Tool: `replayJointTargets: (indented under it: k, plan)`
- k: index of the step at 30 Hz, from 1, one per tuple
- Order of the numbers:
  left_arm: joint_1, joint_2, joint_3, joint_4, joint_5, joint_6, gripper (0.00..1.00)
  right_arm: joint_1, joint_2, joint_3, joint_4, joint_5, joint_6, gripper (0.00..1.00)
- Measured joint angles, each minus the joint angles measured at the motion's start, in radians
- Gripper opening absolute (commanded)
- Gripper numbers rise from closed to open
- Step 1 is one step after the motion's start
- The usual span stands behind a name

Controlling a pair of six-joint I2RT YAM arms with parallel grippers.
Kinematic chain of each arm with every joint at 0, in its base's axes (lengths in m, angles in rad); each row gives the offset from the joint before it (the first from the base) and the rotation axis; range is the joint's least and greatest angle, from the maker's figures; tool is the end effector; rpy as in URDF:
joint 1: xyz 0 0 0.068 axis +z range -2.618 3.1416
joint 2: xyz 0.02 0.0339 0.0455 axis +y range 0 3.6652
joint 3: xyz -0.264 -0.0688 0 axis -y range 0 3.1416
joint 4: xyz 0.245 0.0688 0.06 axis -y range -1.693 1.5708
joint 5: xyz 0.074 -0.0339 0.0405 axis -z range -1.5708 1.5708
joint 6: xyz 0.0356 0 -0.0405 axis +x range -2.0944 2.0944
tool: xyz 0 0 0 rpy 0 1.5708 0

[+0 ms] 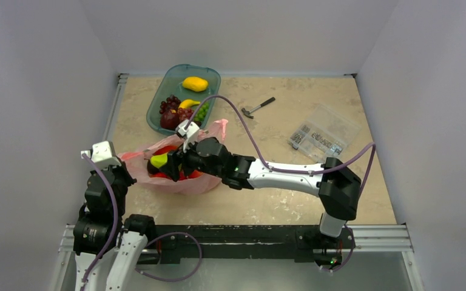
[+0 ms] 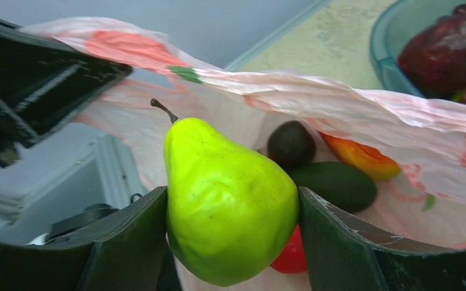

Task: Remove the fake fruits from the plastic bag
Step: Take out the fake fruit from the plastic bag.

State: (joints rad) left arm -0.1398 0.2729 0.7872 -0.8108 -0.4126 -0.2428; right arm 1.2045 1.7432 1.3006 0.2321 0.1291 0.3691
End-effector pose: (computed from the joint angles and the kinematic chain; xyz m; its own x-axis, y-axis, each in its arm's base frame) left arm 0.0530 0.0070 0.3263 -0.2202 -0.1914 -0.9565 -0.3143 0.9422 -0.1162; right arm 0.1544 0.3898 0.3000 -0.3876 -0.0114 -0.9218 -0.7945 0.5113 0.3277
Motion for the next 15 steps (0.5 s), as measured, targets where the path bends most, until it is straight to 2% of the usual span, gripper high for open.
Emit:
replayJointTargets:
  k: [7,15]
  plan:
    - [0.0,-0.003,0.0,0.0,-0.038,-0.009,0.0,-0.025,-0.051,-0.037,0.128,-0.2,0.108,0.0]
    - [0.0,-0.014,0.0,-0.007,-0.11,-0.033,0.0,-0.027,-0.121,-0.026,0.167,-0.254,0.173,0.0]
